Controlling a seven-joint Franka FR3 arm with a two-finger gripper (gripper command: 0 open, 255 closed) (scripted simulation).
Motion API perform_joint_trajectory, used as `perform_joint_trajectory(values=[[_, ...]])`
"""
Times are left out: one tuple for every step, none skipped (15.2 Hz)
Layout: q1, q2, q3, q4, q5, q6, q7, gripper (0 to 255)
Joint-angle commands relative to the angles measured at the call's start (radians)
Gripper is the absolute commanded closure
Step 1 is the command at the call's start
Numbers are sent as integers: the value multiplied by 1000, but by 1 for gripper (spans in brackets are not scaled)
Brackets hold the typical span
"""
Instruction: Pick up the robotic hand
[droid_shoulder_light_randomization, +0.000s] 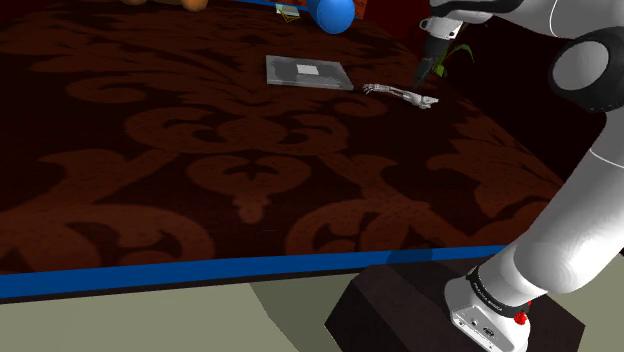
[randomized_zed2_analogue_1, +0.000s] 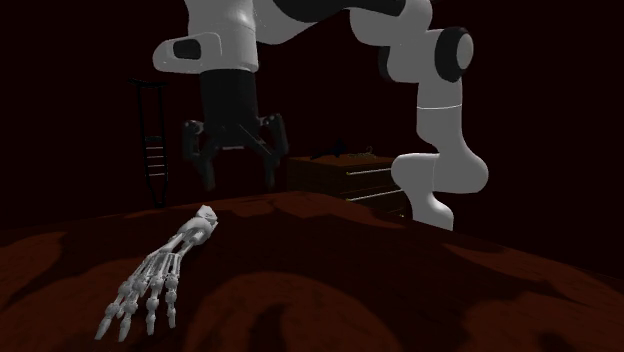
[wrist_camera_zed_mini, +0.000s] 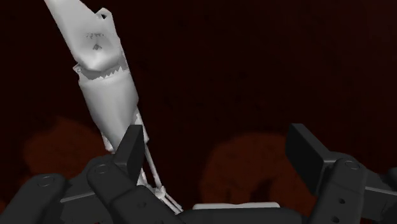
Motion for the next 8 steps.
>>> perform_joint_trajectory(values=[[-37, 112, -3, 132, 43, -43, -44, 0], [-58, 166, -2, 199, 61, -66, -61, 0], [-81, 223, 1, 272, 80, -92, -76, 0], [-106, 283, 6, 353, 98, -121, -89, 0], [-134, 347, 12, 445, 115, -156, -98, 0], [-148, 380, 17, 493, 123, -174, -101, 0], [-145, 375, 17, 472, 121, -158, -103, 0], [-142, 372, 17, 452, 120, -142, -104, 0]])
